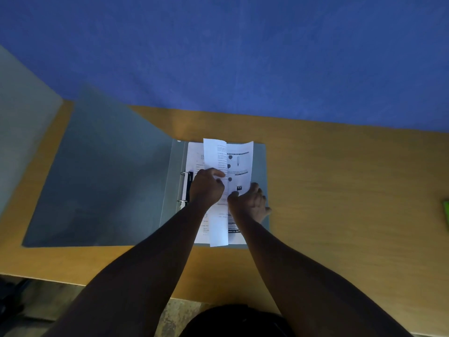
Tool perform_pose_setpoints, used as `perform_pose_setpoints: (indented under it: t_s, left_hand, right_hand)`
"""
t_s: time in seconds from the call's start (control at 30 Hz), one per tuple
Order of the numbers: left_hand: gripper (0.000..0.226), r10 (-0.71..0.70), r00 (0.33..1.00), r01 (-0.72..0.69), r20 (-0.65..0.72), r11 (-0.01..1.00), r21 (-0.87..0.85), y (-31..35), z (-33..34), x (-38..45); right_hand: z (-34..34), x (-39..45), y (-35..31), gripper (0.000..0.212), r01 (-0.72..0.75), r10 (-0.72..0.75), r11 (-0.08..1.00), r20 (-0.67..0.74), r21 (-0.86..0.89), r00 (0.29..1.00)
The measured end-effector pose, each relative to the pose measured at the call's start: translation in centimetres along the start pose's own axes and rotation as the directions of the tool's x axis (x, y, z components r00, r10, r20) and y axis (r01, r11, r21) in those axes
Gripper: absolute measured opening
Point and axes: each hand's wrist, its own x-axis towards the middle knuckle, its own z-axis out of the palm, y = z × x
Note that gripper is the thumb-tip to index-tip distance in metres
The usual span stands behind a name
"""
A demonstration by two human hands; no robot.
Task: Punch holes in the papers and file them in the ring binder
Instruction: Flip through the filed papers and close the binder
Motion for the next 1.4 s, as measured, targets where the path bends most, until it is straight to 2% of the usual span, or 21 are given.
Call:
perform_pose_setpoints:
  t_s: [0.1, 0.2, 0.27, 0.43, 0.67, 0.83, 1.0, 1.1, 1.23, 1.4]
  left_hand:
    - [0.018, 0.003, 1.0, -0.003, 0.008, 0.999, -0.042, 1.0, -0.4, 0.0]
    - [0.048, -0.012, 0.999, 0.013, 0.05, 1.0, -0.007, 2.0, -0.8, -0.1]
    - [0.065, -0.04, 0.995, 0.04, 0.086, 0.999, 0.01, 2.4, -1.0, -0.2]
    - [0.074, -0.074, 0.987, 0.08, 0.143, 0.996, -0.033, 2.4, -1.2, -0.3]
    - [0.058, -0.065, 0.989, 0.089, 0.13, 0.979, -0.185, 2.1, -1.5, -0.4]
    - [0.038, -0.026, 0.995, 0.048, 0.098, 0.973, -0.228, 1.7, -1.4, -0.7]
    - [0.04, -0.043, 0.996, 0.064, 0.078, 0.955, -0.289, 1.0, -1.1, -0.7]
    - [0.037, -0.083, 0.994, 0.1, 0.074, 0.959, -0.265, 0.8, -1.0, -0.5]
    - [0.028, -0.188, 0.982, 0.191, 0.038, 0.953, -0.234, 0.8, -1.0, -0.2]
    - [0.034, -0.228, 0.973, 0.222, -0.023, 0.962, -0.162, 0.8, -1.8, -0.4]
  right_hand:
    - [0.1, -0.1, -0.1, 0.037, 0.117, -0.11, 0.991, -0.107, 0.06, 0.988]
    - [-0.2, -0.6, -0.4, 0.051, 0.241, -0.21, 0.961, -0.204, 0.138, 0.956]
    - [-0.4, -0.7, -0.5, 0.055, 0.281, -0.244, 0.944, -0.205, 0.175, 0.948]
    - [-0.7, -0.5, -0.4, 0.071, 0.288, -0.265, 0.915, -0.118, 0.283, 0.957]
    - [-1.0, -0.7, -0.4, 0.074, 0.284, -0.269, 0.91, -0.091, 0.301, 0.959]
    - [-0.7, -0.4, -0.2, 0.068, 0.29, -0.273, 0.921, -0.099, 0.259, 0.957]
    - [-0.7, -0.4, 0.1, 0.058, 0.276, -0.259, 0.925, -0.101, 0.26, 0.961]
    - [-0.9, -0.1, 0.1, 0.047, 0.25, -0.23, 0.932, -0.104, 0.262, 0.967]
    - [-1.5, 0.0, 0.4, 0.06, 0.245, -0.235, 0.941, -0.07, 0.234, 0.97]
    - [-1.5, 0.4, 0.9, 0.055, 0.26, -0.251, 0.941, -0.068, 0.218, 0.966]
